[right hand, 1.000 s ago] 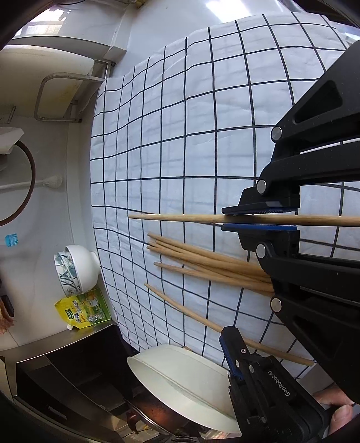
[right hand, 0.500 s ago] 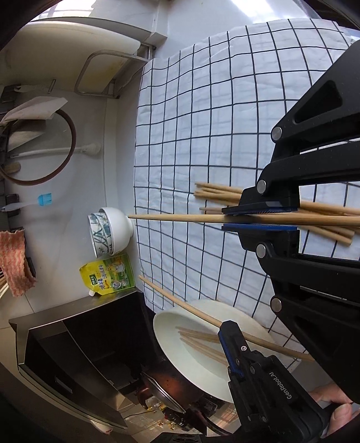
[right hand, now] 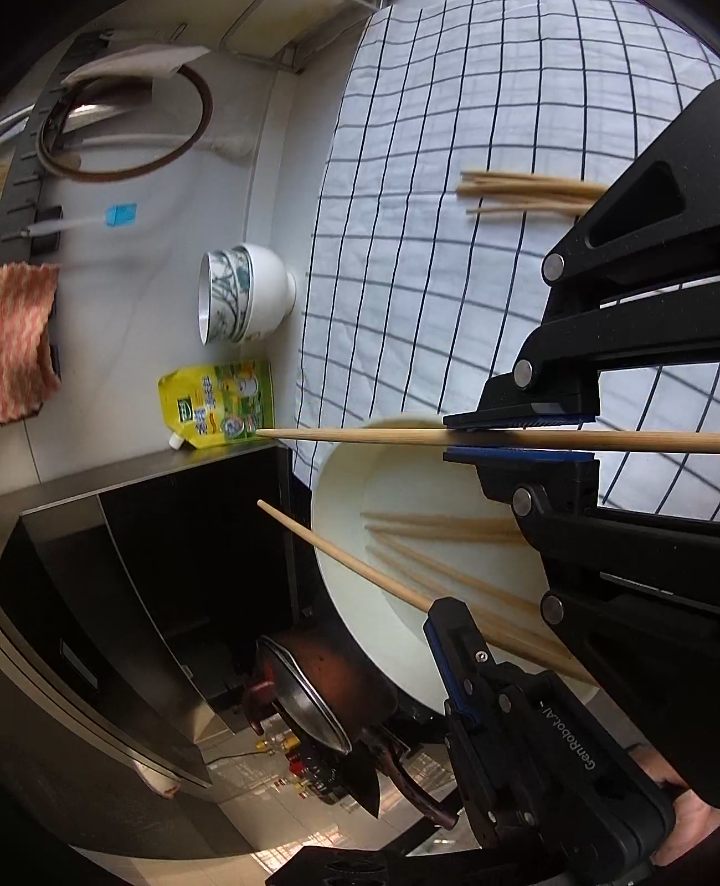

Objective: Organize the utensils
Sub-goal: 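Lift the right tool's chopstick over the white basin while the left tool carries its chopstick alongside, then lower the right tool's chopstick into the water and open it while the left tool releases its chopstick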

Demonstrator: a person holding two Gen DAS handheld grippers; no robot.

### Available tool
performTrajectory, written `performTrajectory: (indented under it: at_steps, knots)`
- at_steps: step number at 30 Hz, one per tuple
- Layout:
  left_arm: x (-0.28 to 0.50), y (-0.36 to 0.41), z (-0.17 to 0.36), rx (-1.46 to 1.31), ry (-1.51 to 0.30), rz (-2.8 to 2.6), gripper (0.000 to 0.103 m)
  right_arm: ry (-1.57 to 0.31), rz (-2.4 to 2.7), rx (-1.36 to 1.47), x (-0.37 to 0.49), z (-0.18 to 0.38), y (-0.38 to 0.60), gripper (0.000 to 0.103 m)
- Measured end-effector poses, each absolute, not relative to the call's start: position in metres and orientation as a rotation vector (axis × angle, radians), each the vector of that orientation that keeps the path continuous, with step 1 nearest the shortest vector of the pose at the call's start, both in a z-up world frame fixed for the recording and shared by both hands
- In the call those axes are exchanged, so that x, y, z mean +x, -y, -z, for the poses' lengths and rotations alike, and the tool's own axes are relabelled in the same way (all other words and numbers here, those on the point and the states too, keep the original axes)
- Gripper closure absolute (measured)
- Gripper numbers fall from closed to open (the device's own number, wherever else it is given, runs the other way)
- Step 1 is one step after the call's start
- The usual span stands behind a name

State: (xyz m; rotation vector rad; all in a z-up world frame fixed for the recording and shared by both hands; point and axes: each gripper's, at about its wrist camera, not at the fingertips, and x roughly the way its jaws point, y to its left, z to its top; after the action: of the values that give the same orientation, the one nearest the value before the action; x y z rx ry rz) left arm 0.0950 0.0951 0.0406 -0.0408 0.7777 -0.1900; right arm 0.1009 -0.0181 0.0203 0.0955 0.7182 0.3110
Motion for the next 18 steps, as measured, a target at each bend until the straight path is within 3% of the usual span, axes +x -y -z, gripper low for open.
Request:
performTrajectory:
  at_steps: [8, 18]
  knots:
    - [0.103, -0.156, -0.026, -0.061, -0.805, 0.075, 0.096, -0.774, -0.4, 0.088, 0.126, -0.007, -0.037, 0.097]
    - [0.124, -0.178, -0.001, -0.072, -0.859, 0.056, 0.096, -0.864, -0.41, 0.074, 0.152, 0.015, -0.066, 0.097]
